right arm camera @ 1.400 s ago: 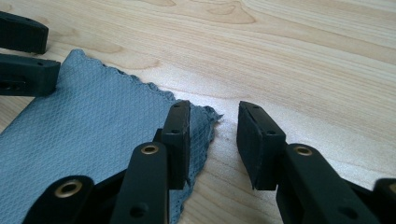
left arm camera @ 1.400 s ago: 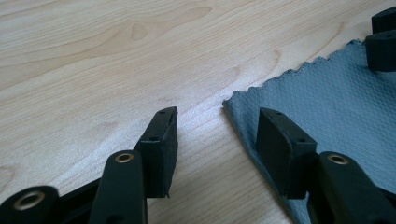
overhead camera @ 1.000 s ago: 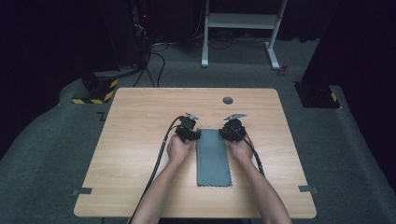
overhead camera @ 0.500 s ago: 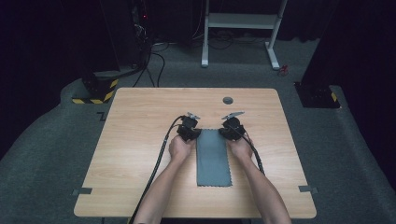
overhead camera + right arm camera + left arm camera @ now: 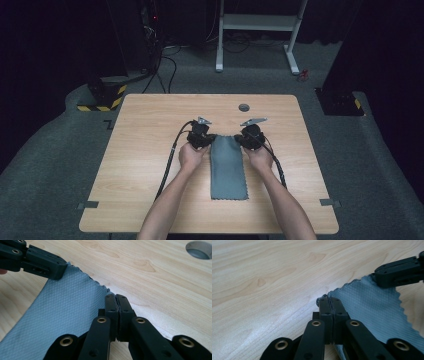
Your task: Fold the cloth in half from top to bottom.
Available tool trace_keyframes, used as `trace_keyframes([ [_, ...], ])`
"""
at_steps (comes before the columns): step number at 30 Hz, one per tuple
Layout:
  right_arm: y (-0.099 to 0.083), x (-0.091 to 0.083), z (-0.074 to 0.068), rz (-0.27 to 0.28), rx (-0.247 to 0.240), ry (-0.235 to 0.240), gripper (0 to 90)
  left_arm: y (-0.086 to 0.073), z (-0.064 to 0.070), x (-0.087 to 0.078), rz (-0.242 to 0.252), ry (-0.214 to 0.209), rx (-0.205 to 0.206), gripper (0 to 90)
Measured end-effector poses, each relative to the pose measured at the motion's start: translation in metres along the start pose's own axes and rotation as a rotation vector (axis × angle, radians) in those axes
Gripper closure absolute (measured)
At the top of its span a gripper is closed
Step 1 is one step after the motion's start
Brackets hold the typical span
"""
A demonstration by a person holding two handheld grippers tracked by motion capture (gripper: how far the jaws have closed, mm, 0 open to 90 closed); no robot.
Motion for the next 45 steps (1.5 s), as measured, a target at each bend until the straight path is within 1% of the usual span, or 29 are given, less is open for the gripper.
trace_keyframes([
  [1, 0.0, -0.001, -0.001, 0.001, -0.003, -0.002, 89.2, 0.0, 0.0, 0.0, 0.0, 0.0, 0.0, 89.2],
  [2, 0.0, -0.003, -0.001, 0.002, -0.009, -0.002, 89.2, 0.003, 0.002, -0.004, 0.01, -0.007, 0.015, 89.2],
  [4, -0.001, -0.005, -0.001, 0.008, 0.002, 0.004, 89.2, 0.003, 0.005, -0.007, 0.016, -0.018, 0.019, 89.2],
  [6, -0.002, -0.007, 0.0, 0.02, 0.006, 0.01, 89.2, 0.003, 0.006, -0.009, 0.014, -0.021, 0.032, 89.2],
  [9, -0.006, -0.01, 0.001, 0.018, 0.004, 0.015, 89.3, 0.0, 0.005, -0.011, 0.009, -0.027, 0.03, 89.2],
  [10, -0.007, -0.011, 0.001, 0.023, 0.01, 0.017, 89.2, -0.001, 0.005, -0.011, 0.008, -0.032, 0.031, 89.2],
  [12, -0.01, -0.013, 0.002, 0.027, 0.004, 0.027, 89.3, -0.002, 0.006, -0.012, 0.007, -0.043, 0.035, 89.2],
  [15, -0.012, -0.015, 0.0, 0.027, -0.018, 0.035, 89.3, -0.004, 0.009, -0.014, 0.006, -0.052, 0.041, 89.2],
  [16, -0.013, -0.016, -0.002, 0.028, -0.015, 0.037, 89.3, -0.006, 0.011, -0.017, 0.012, -0.061, 0.041, 89.2],
  [17, -0.013, -0.018, -0.002, 0.028, -0.02, 0.041, 89.3, -0.006, 0.011, -0.018, 0.011, -0.062, 0.048, 89.2],
  [19, -0.014, -0.02, -0.004, 0.033, -0.03, 0.045, 89.3, -0.008, 0.013, -0.02, 0.011, -0.069, 0.049, 89.2],
  [21, -0.014, -0.021, -0.005, 0.034, -0.029, 0.051, 89.2, -0.01, 0.014, -0.021, 0.007, -0.072, 0.052, 89.2],
  [22, -0.014, -0.021, -0.006, 0.034, -0.027, 0.053, 89.2, -0.01, 0.015, -0.022, 0.005, -0.075, 0.047, 89.2],
  [24, -0.015, -0.023, -0.007, 0.037, -0.03, 0.056, 89.2, -0.012, 0.016, -0.023, -0.006, -0.068, 0.053, 89.2],
  [25, -0.015, -0.023, -0.008, 0.038, -0.03, 0.059, 89.2, -0.013, 0.016, -0.024, -0.01, -0.063, 0.07, 89.2],
  [26, -0.015, -0.023, -0.008, 0.038, -0.03, 0.059, 89.2, -0.013, 0.016, -0.024, -0.01, -0.063, 0.07, 89.2],
  [28, -0.016, -0.024, -0.01, 0.032, -0.051, 0.053, 89.2, -0.013, 0.019, -0.026, -0.01, -0.062, 0.076, 89.2],
  [30, -0.017, -0.025, -0.01, 0.035, -0.05, 0.055, 89.2, -0.013, 0.019, -0.027, -0.009, -0.064, 0.083, 89.2],
  [35, -0.019, -0.027, -0.011, 0.034, -0.049, 0.062, 89.2, -0.016, 0.022, -0.029, -0.006, -0.074, 0.077, 89.2],
  [39, -0.019, -0.03, -0.014, 0.035, -0.059, 0.068, 89.2, -0.019, 0.022, -0.032, -0.006, -0.077, 0.083, 89.1],
  [40, -0.019, -0.031, -0.016, 0.036, -0.058, 0.071, 89.2, -0.02, 0.023, -0.033, -0.006, -0.081, 0.077, 89.1],
  [42, -0.019, -0.032, -0.017, 0.042, -0.069, 0.075, 89.2, -0.022, 0.022, -0.034, -0.007, -0.078, 0.085, 89.1],
  [44, -0.019, -0.033, -0.019, 0.042, -0.074, 0.079, 89.2, -0.023, 0.023, -0.035, -0.007, -0.085, 0.079, 89.2],
  [45, -0.019, -0.034, -0.02, 0.042, -0.075, 0.08, 89.2, -0.023, 0.023, -0.035, -0.006, -0.083, 0.085, 89.2],
])
Point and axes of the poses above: each handheld gripper's, and its own axes: x roughly forward along the jaws, y roughly out of its top, z roughly to its right, the point moved 10 cm from there along x, roughly forward along the jaws, and after that the axes turned 6 degrees about -x, right-handed, at the moved point
